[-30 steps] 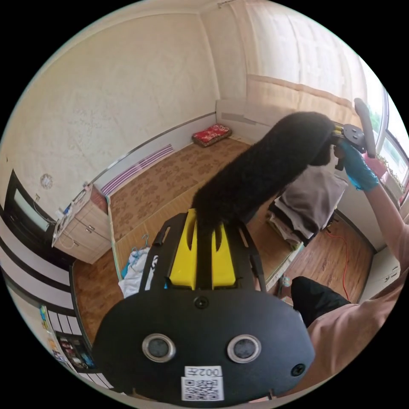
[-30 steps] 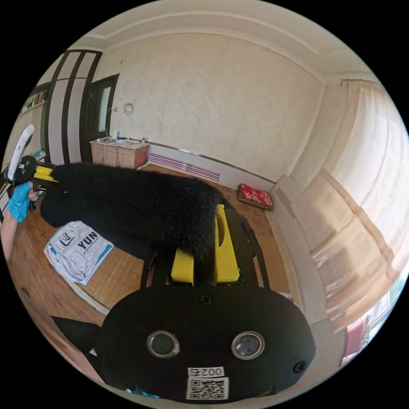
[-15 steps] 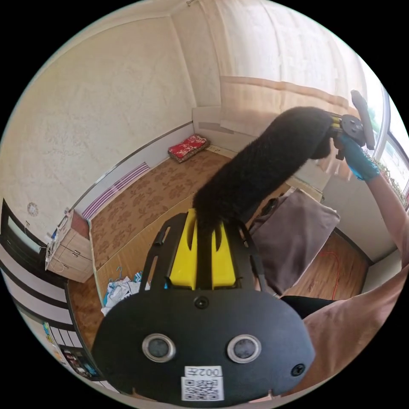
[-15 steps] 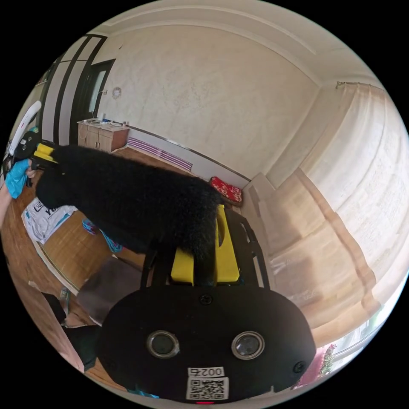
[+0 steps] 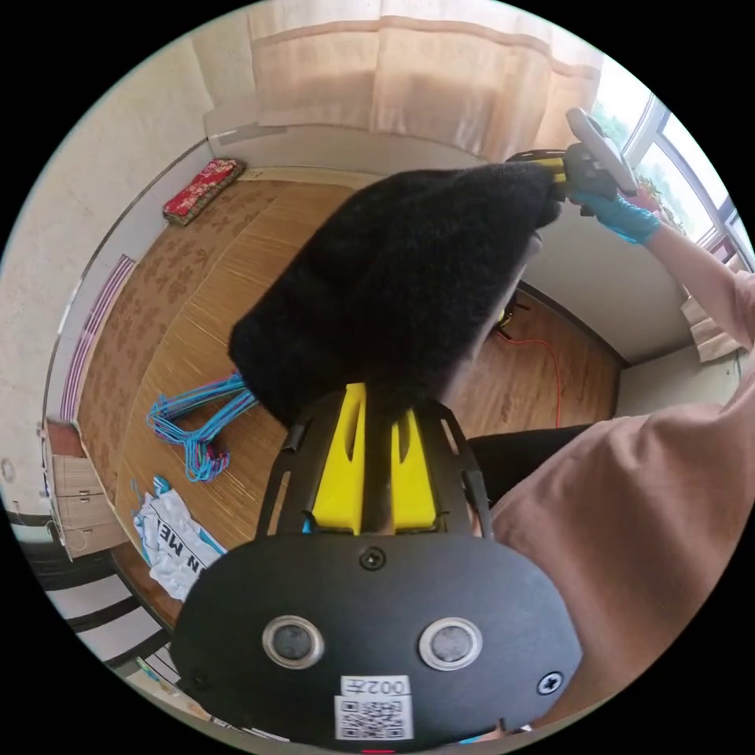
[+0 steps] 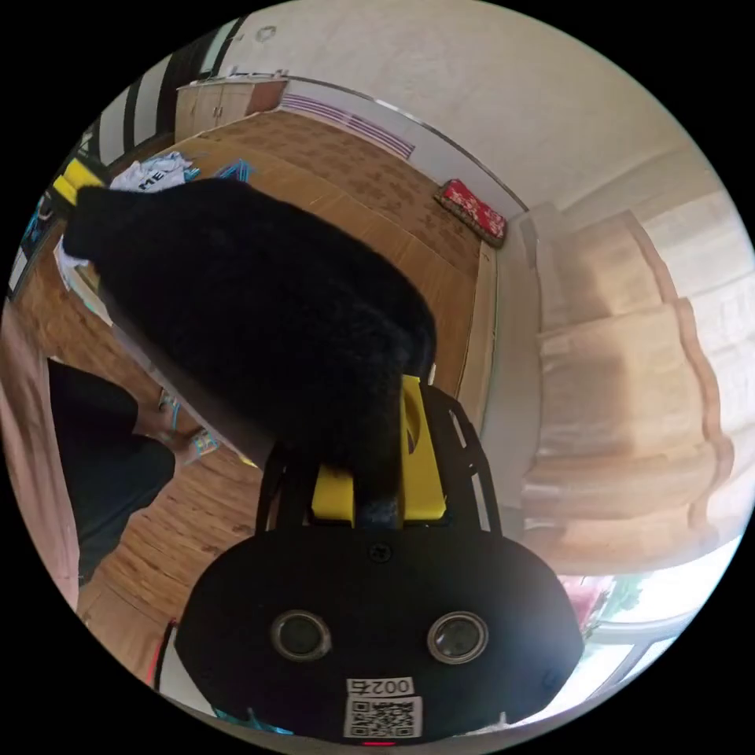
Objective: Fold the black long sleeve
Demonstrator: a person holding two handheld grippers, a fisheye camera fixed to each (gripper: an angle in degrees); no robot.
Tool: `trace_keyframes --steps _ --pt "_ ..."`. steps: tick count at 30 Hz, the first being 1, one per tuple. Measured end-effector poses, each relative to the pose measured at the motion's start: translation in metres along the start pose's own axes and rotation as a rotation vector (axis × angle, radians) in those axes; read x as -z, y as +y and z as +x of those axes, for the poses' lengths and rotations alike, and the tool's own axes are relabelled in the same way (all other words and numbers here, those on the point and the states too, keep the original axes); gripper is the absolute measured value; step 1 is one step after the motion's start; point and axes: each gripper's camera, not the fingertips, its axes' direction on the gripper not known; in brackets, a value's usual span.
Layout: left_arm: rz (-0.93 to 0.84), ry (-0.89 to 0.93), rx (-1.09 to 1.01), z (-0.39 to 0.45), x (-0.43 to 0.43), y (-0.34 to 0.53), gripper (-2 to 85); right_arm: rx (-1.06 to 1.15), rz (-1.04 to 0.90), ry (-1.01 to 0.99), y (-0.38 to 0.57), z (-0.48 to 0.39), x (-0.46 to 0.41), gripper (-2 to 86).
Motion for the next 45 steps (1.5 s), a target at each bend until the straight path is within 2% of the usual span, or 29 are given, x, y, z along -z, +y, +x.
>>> trace_keyframes --steps 3,11,16,21,24,29,35,42,45 --pt "-0.009 0.05 0.012 -0.003 -0.002 -0.001 2.5 -0.082 -0.028 -0.02 0.018 0.013 0.003 10.0" --pt "-0.052 0.174 0.051 -0.024 -0.001 0.005 4.3 -0.053 -0.113 -0.004 0.054 0.035 0.007 9.2" --pt "-0.05 0.167 0.195 -0.05 0.01 0.025 6.8 -0.051 -0.218 -0.006 0.087 0.062 0.007 8.5" --pt "-0.029 0.131 0.294 -0.073 0.008 0.027 10.0 -0.083 -0.173 -0.123 0.102 0.088 0.031 10.7" --pt "-0.037 0.147 0.256 -0.076 -0.002 0.014 9.9 -0.013 -0.195 -0.076 0.1 0.087 0.033 10.5" --pt "-0.084 0.178 0.198 -0.073 -0.02 -0.004 5.8 0.062 -0.201 0.063 0.109 0.084 0.035 4.0" --pt "-0.08 0.192 0.208 -0.073 -0.028 -0.004 -0.2 -0.104 -0.133 0.013 0.153 0.106 0.048 2.8" --pt "-0.147 0.168 0.197 -0.068 -0.039 -0.008 -0.3 -0.293 -0.138 -0.087 0.184 0.122 0.026 3.8" --pt "-0.138 0.154 0.2 -0.073 -0.02 -0.004 1.1 -0.298 -0.127 -0.148 0.193 0.136 0.037 5.4"
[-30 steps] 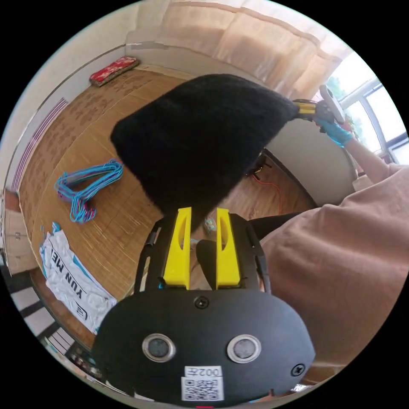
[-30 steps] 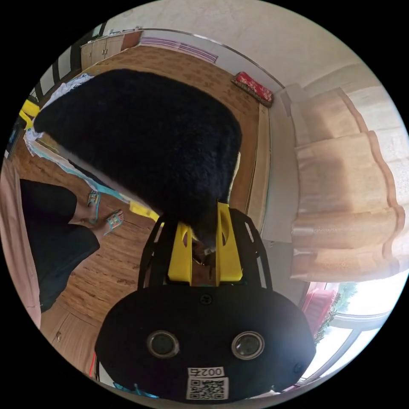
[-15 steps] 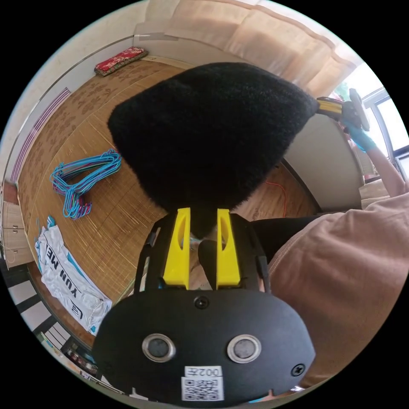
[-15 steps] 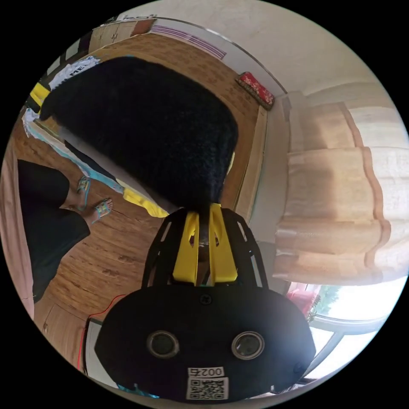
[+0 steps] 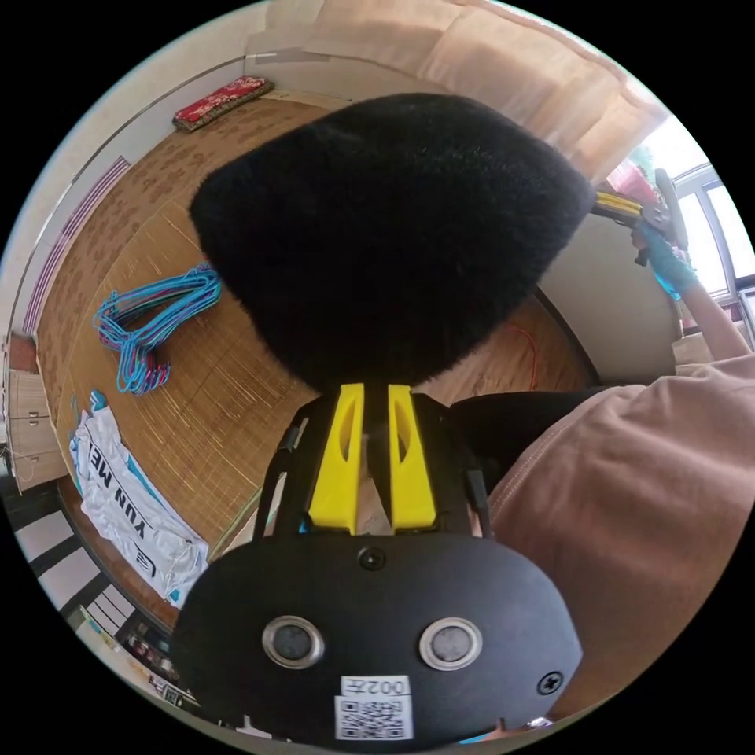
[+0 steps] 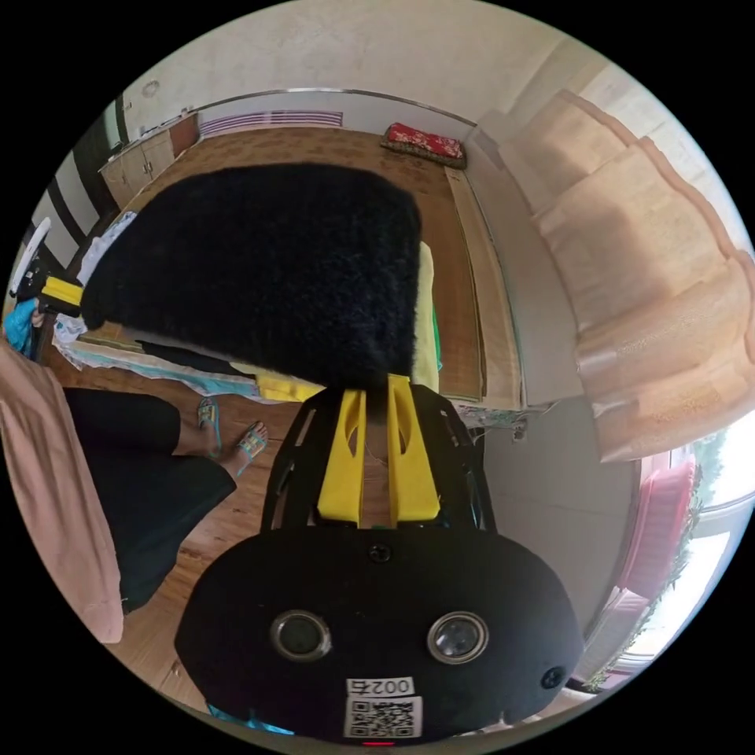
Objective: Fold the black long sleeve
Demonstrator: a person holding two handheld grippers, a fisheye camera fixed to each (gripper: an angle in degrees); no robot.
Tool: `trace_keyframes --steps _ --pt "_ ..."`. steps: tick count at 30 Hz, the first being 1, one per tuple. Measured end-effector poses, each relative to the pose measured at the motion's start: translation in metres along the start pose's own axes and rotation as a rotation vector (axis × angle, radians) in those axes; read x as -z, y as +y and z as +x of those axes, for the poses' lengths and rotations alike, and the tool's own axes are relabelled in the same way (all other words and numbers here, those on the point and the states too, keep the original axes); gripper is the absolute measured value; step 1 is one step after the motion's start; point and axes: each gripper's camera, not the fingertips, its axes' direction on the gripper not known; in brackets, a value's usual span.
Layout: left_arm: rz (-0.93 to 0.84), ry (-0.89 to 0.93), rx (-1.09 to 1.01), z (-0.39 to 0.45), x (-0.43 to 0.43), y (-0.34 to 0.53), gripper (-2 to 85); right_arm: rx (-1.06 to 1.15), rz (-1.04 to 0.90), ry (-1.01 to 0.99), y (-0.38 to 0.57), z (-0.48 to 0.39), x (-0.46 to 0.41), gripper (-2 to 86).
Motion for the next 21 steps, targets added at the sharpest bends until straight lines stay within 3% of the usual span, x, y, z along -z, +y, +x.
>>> trace_keyframes --steps 6,9,15,21 --pt "0.118 -0.047 -0.011 -0.003 0.064 0.017 1.8 0.06 -0.035 -0.047 0.012 0.023 0.045 6.7" --pt "0.151 -0.075 -0.056 0.002 0.079 0.01 1.8 0.059 0.041 -0.101 0.012 0.028 0.069 6.4" --pt "0.218 0.072 -0.29 0.04 0.065 -0.028 1.6 0.239 0.119 -0.288 -0.024 -0.021 0.064 6.2" --pt "0.11 0.036 -0.385 0.067 0.013 -0.043 1.3 0.327 -0.012 -0.149 -0.024 -0.064 0.014 5.3"
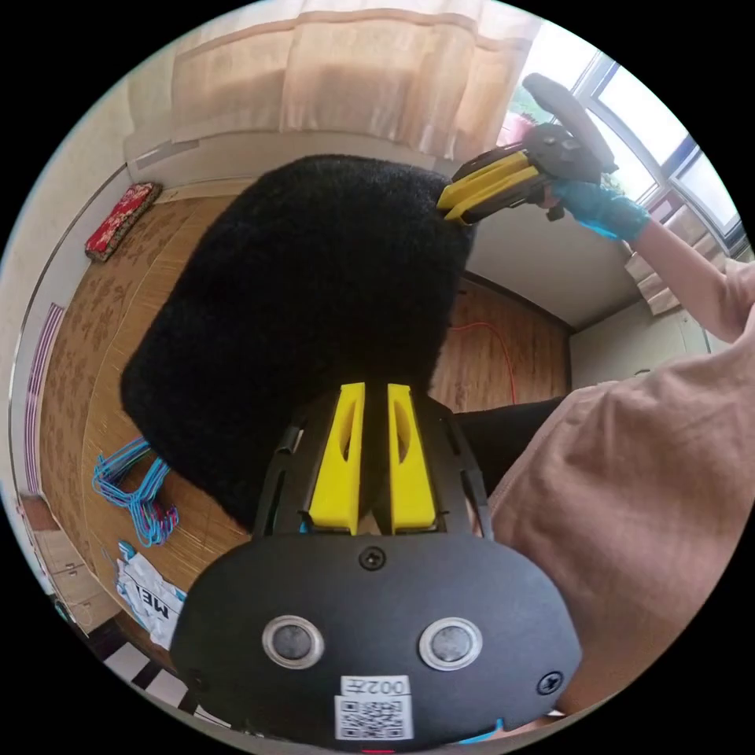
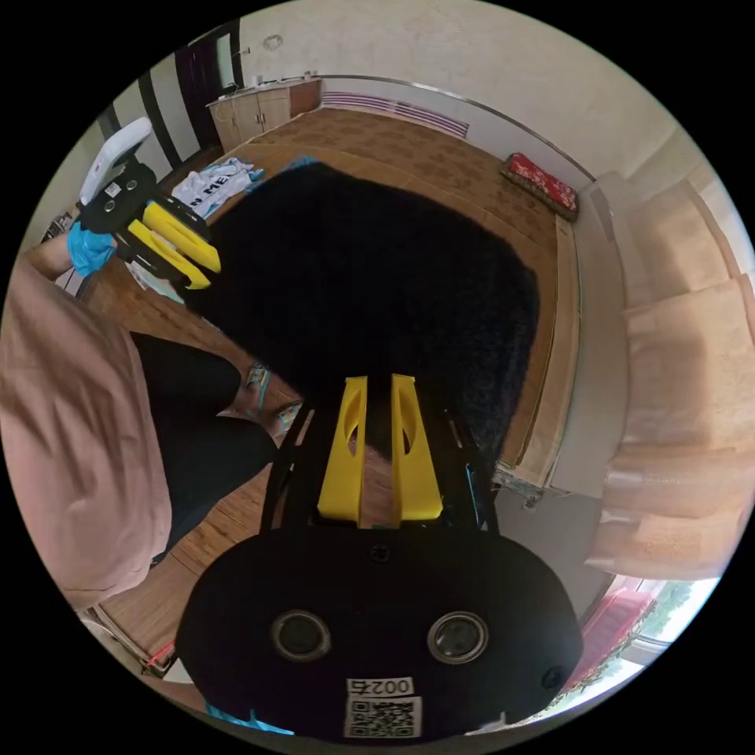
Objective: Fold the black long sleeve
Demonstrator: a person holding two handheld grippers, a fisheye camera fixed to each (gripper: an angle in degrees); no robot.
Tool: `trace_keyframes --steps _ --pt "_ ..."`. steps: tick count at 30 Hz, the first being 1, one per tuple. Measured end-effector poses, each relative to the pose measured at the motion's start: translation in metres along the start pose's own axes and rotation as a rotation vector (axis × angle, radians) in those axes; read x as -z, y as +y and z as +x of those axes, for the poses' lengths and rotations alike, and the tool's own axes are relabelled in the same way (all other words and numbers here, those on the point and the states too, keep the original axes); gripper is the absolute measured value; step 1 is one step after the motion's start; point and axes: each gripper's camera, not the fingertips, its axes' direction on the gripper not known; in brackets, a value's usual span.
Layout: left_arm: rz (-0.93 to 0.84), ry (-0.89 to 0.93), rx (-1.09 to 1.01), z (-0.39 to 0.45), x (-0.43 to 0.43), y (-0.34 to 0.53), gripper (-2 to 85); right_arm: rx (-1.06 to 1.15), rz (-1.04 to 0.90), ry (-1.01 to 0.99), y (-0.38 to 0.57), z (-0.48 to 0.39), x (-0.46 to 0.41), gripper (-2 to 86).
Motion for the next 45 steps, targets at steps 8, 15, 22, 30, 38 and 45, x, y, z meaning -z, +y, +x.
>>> trace_keyframes --steps 8,15,22,30,38,45 --pt "-0.02 0.008 0.006 0.01 -0.035 0.013 3.8 -0.069 0.043 0.02 0.02 -0.019 -0.029 5.2" --pt "0.02 0.003 0.051 0.013 -0.015 0.046 1.2 -0.113 0.049 0.026 0.033 -0.016 -0.022 6.3" --pt "-0.002 -0.147 0.202 0.002 -0.008 0.109 1.3 -0.18 -0.036 0.082 0.047 -0.009 -0.058 7.5" --pt "-0.035 -0.109 0.388 -0.009 -0.032 0.161 1.9 -0.259 -0.031 0.08 0.052 -0.031 -0.092 7.7" --pt "0.043 -0.16 0.486 -0.019 -0.007 0.248 1.9 -0.415 -0.007 0.209 0.065 -0.078 -0.077 6.6" --pt "0.101 -0.162 0.427 -0.03 0.002 0.324 1.8 -0.582 0.214 0.238 0.037 -0.196 -0.058 6.2"
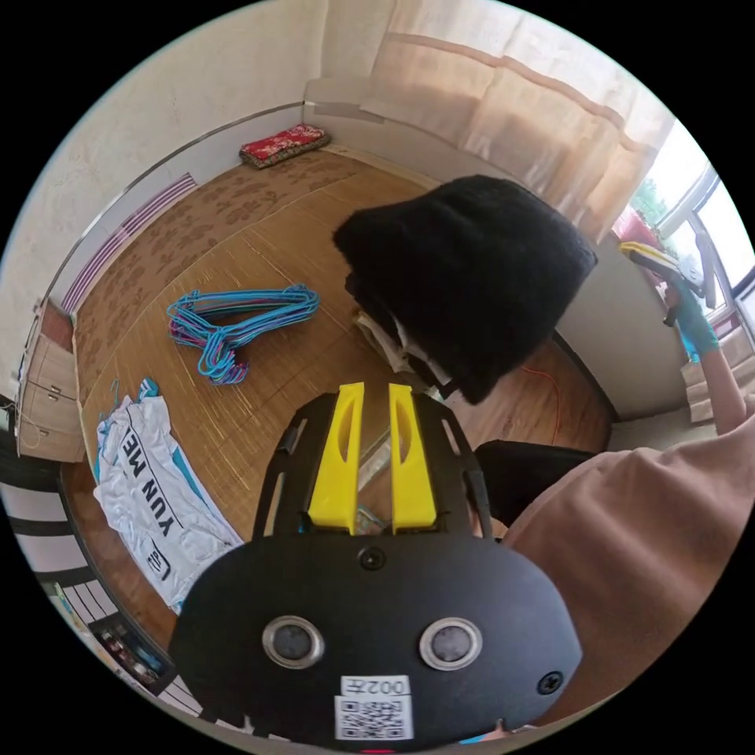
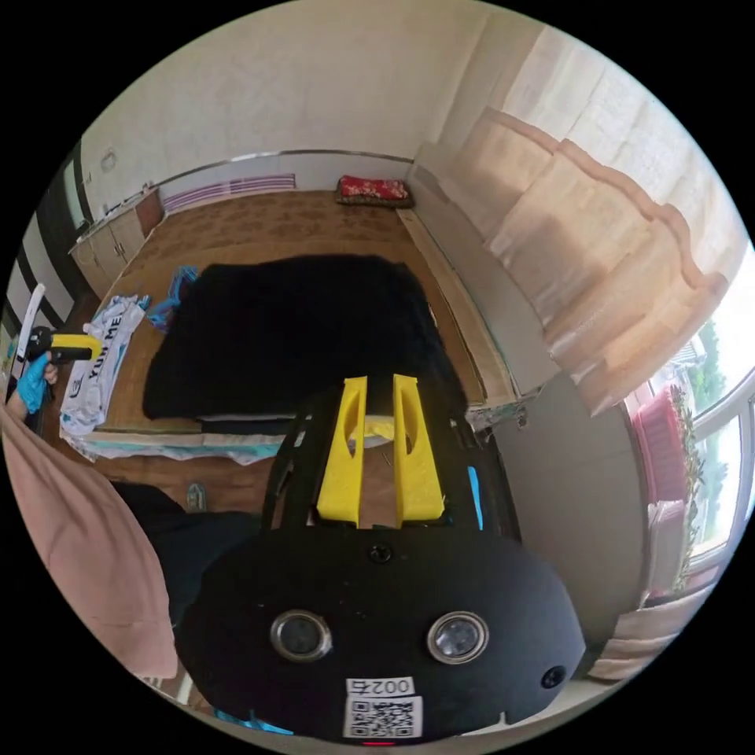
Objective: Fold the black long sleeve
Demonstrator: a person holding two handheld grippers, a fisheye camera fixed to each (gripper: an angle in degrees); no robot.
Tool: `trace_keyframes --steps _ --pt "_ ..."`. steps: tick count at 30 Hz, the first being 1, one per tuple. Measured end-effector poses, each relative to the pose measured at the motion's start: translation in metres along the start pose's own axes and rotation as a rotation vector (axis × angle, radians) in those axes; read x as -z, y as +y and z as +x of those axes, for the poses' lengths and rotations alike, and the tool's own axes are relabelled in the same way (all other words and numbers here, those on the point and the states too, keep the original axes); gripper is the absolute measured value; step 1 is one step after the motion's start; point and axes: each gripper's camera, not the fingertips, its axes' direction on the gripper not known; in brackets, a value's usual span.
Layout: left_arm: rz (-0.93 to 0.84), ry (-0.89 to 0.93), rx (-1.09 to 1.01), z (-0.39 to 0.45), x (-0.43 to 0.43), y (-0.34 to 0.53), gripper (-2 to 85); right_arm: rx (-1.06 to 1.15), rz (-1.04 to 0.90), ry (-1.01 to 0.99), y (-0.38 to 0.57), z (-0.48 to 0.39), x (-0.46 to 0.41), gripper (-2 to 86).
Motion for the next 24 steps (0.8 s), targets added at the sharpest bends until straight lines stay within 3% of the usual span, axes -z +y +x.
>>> trace_keyframes --steps 6,15,24 --pt "0.019 0.016 -0.052 -0.051 0.012 0.075 1.8 -0.105 0.157 -0.142 0.023 -0.139 0.022 6.1" --pt "0.086 -0.047 0.155 -0.111 0.01 0.198 1.1 0.147 0.122 -0.367 0.05 -0.348 -0.025 6.1" --pt "0.115 -0.133 0.304 -0.127 -0.078 0.292 0.7 0.4 0.137 -0.513 0.111 -0.479 -0.136 6.1"
